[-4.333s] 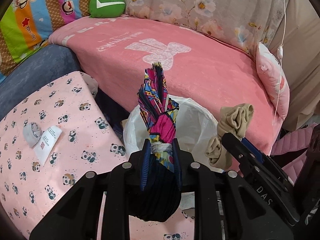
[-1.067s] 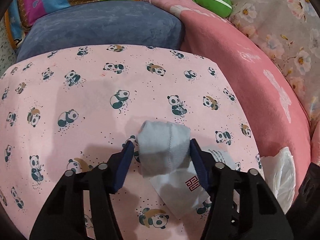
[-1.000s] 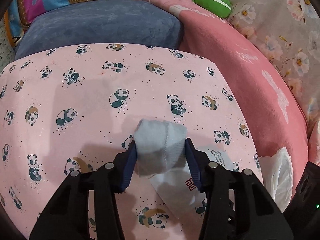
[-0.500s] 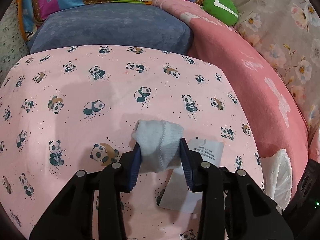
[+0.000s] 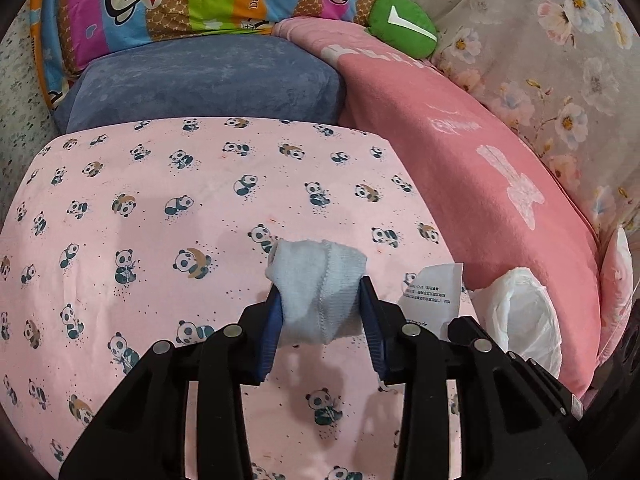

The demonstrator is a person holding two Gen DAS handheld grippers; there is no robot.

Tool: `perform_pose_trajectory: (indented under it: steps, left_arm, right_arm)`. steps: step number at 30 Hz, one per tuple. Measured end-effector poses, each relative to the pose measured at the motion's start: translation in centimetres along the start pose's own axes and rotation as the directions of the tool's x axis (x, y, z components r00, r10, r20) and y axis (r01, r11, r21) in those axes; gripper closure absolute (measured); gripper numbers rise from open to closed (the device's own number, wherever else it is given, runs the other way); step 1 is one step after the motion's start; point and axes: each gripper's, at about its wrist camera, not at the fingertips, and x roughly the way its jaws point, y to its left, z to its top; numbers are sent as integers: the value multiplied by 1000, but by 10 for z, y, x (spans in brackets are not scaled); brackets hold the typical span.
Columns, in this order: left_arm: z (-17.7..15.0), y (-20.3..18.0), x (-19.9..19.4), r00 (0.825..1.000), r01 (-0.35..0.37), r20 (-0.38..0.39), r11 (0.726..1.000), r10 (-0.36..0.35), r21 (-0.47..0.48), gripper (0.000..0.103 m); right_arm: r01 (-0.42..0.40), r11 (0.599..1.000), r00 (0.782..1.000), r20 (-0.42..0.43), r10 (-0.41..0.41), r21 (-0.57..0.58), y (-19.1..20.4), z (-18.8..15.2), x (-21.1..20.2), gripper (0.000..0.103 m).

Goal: Collect trash
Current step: 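Carry the sock and card over the bin and open both tools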

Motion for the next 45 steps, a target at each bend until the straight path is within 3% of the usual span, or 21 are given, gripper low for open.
perform_pose_trajectory:
  steps: [14,28,38,45]
  left_arm:
    - [-43,-80,-38,996,81,18,992,-83,96,68]
    - [-82,-177,-54,983,180,-9,948,-184,263,68]
    - [-89,-230,-27,957,290,-98,890,-273,351,67]
    - [-86,-257,6,957,289,-126,884,-260,368,64]
  right_arm:
    - [95,993,989,111,-102,68,-68,-21,-94,102]
    - [194,963,956,182,-229,188,-156,-45,-166,102]
    - [227,944,943,189,-275,239,-203,-46,-173,102]
    - [233,938,943,174,-282,257,-231,-35,-155,102]
